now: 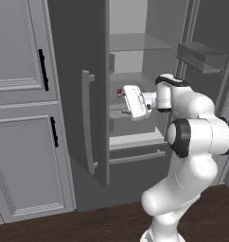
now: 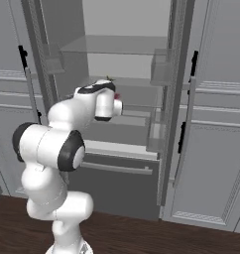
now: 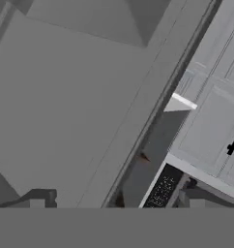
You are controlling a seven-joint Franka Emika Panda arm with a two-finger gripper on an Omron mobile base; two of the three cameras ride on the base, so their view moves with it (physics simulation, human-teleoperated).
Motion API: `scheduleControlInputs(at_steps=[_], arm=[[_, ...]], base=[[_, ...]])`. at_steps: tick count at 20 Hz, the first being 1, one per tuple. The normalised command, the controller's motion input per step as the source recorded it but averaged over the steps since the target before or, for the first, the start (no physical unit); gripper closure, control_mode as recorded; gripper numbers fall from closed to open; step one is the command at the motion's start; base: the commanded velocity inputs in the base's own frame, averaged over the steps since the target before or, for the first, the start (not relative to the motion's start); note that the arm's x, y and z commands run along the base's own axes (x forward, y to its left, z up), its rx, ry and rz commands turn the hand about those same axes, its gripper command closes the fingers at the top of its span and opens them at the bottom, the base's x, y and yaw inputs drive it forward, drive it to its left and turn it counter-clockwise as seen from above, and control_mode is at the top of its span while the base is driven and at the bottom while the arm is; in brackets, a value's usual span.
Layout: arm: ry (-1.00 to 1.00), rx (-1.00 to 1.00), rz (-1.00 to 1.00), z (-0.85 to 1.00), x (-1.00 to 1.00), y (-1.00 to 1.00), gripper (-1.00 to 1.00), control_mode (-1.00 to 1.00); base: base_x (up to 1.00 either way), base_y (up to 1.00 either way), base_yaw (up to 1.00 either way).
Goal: Take the strawberry from the fridge and place it on top of the pancake, located on the dining counter.
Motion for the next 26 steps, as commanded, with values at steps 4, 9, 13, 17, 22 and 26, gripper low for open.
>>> scheduleControlInputs(at_steps=[4,9,13,17,22,26], arm=[[0.0,0.14,0.15,0.0,0.64,0.71,-1.0,-1.0],[0.0,0.0,0.0,0.0,0.3,0.6,-1.0,-1.0],[0.0,-0.01,0.0,0.0,-0.01,0.68,-1.0,-1.0],[-0.03,-0.04,-0.07,0.0,-0.48,0.49,-1.0,-1.0],[-0.01,-0.14,-0.12,0.01,-0.22,0.78,-1.0,-1.0],[0.0,-0.21,-0.15,0.09,-0.01,0.95,-1.0,-1.0]], base=[[0.0,0.0,0.0],[0.0,0.0,0.0],[0.0,0.0,0.0],[0.0,0.0,0.0],[0.0,0.0,0.0],[0.0,0.0,0.0]])
